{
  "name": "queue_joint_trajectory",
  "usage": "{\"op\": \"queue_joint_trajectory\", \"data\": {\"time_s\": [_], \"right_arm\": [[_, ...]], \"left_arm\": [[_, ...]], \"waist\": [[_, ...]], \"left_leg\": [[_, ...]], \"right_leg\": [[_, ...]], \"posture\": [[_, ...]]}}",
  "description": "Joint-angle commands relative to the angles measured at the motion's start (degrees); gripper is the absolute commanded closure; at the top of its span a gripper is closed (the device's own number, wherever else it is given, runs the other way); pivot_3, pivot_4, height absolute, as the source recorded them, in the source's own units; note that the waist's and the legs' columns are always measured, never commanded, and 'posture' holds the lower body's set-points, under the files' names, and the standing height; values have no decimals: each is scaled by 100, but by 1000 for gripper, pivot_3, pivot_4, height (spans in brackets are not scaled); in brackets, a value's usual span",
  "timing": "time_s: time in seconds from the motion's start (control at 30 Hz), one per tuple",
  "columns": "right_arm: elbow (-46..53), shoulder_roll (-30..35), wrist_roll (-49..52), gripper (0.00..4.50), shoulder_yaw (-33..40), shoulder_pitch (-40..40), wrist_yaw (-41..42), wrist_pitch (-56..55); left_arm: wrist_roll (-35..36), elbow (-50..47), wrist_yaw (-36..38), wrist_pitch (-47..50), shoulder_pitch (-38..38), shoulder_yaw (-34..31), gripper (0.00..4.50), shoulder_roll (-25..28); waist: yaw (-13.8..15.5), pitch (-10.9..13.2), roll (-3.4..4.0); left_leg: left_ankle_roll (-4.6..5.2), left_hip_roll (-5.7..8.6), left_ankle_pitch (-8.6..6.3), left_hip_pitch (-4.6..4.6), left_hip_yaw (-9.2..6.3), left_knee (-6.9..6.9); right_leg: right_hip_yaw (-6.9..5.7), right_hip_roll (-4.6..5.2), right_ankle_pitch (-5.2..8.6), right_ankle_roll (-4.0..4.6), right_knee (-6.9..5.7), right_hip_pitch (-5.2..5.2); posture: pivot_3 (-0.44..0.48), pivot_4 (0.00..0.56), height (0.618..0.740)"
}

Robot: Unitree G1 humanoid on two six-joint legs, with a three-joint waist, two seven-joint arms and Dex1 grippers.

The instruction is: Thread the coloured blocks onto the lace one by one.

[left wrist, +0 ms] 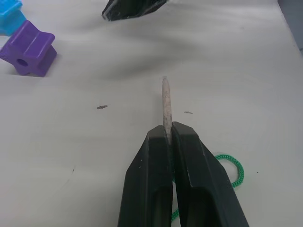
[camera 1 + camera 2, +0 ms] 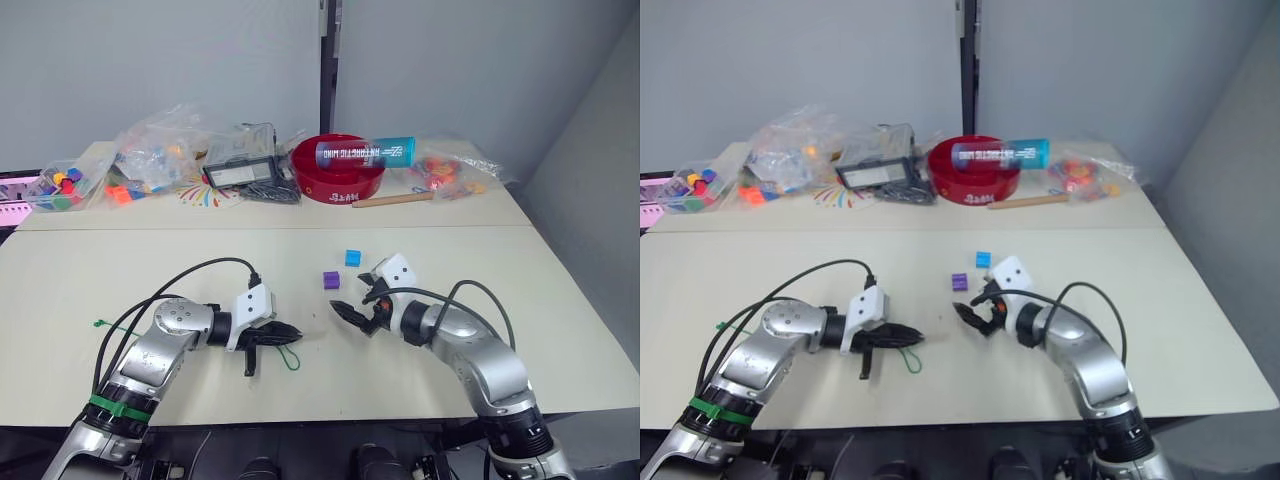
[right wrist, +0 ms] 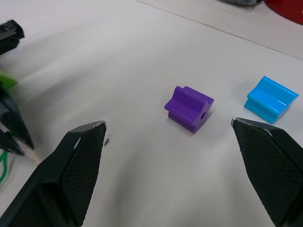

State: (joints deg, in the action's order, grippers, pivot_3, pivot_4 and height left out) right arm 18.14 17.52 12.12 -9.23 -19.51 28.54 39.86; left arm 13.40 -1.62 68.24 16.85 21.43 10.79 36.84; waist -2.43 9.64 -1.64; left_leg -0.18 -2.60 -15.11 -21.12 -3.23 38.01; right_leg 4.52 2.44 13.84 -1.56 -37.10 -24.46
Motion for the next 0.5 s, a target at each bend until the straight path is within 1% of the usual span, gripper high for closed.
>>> {"op": "queue_joint_trajectory", "data": {"time_s": [0.03, 0.3, 0.5], "right_arm": [[5, -288, -173, 21, -45, 56, -409, -317], [-172, -722, -298, 21, 42, 128, -921, -605], [-722, -1098, -442, 21, 457, -176, -1606, -974]], "left_arm": [[92, -217, -63, 61, 17, -134, 4500, 61], [111, -268, -101, 119, -8, -148, 4500, 66], [105, -270, -102, 118, -28, -142, 4500, 77]], "waist": [[-3, 0, 0], [-10, 0, 1], [-18, 0, 1]], "left_leg": [[0, 0, 0, 0, 0, 0], [0, -1, 0, 1, -1, 0], [0, -1, 0, 1, 0, 0]], "right_leg": [[0, 0, 0, 0, 0, 0], [-1, -1, 0, 1, -1, -1], [-1, -1, 0, 1, -1, -1]], "posture": [[0, 150, 731], [0, 150, 731], [0, 150, 731]]}}
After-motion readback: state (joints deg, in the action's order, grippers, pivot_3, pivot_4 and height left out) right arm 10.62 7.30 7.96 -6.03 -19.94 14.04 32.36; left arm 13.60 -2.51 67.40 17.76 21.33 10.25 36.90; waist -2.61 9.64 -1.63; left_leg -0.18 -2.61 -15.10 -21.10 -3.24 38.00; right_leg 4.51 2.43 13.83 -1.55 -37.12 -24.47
